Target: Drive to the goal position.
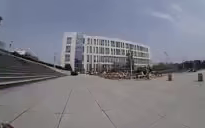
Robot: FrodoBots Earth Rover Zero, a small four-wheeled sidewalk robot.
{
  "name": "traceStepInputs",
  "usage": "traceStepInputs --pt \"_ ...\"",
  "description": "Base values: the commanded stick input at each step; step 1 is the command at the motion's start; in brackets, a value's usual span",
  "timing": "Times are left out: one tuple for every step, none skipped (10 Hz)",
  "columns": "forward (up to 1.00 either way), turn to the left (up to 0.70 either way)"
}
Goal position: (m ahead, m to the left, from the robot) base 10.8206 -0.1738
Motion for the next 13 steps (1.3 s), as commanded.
traceStepInputs --pt "0.7 0.35" --pt "0.7 0.35" --pt "0.7 0.35" --pt "0.7 0.35" --pt "0.7 0.35" --pt "0.7 0.35" --pt "0.7 0.32" --pt "0.7 0.26" --pt "0.7 0.2" --pt "0.7 0.14" --pt "0.7 0.08" --pt "0.7 0.02" --pt "0.7 0.0"
